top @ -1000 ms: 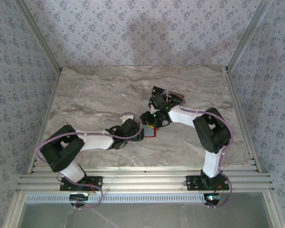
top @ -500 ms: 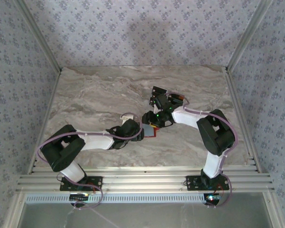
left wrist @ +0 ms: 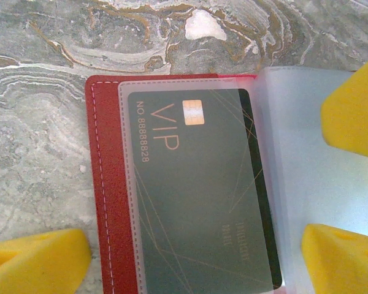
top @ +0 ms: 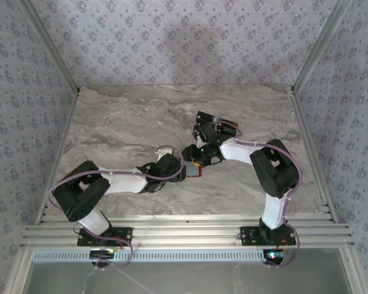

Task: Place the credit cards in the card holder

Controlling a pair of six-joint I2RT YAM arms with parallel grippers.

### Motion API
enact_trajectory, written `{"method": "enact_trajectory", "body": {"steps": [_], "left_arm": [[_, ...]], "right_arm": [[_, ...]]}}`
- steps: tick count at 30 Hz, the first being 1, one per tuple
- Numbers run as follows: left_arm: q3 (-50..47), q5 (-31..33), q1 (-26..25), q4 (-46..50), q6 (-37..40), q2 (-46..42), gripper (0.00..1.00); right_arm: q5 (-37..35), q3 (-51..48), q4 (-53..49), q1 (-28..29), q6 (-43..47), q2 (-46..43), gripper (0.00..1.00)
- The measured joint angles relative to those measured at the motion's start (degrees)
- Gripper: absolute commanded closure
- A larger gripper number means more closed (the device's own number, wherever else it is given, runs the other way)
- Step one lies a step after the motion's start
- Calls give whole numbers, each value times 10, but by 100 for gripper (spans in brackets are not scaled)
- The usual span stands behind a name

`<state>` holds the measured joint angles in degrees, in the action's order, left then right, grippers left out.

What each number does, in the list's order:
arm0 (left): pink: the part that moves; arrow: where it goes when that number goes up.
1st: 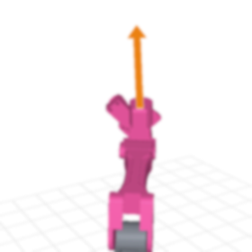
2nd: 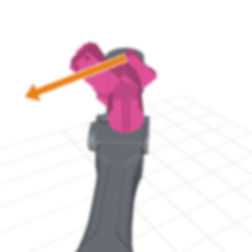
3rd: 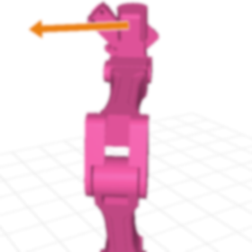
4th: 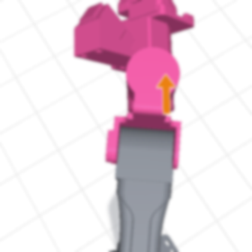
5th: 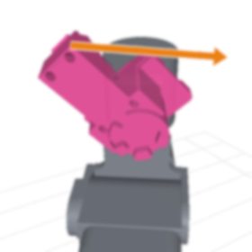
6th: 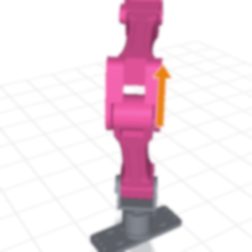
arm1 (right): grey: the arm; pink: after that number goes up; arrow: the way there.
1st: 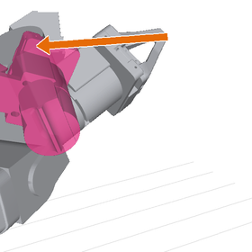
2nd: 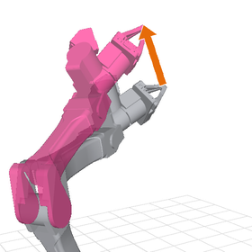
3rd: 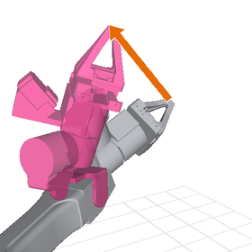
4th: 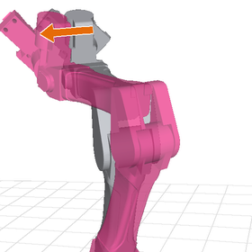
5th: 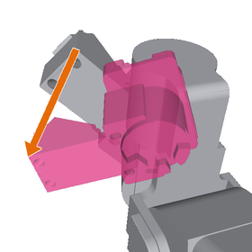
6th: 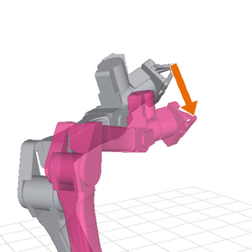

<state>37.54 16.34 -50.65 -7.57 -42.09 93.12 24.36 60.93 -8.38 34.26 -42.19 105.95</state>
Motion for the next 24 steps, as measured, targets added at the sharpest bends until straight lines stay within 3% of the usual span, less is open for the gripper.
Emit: {"method": "enact_trajectory", "body": {"steps": [12,24], "left_arm": [[-17,-19,2,9,0,-48,3],[-38,33,21,140,-27,-218,0]], "right_arm": [[23,-8,29,2,-20,2,45],[18,20,-2,35,-20,-13,45]]}}
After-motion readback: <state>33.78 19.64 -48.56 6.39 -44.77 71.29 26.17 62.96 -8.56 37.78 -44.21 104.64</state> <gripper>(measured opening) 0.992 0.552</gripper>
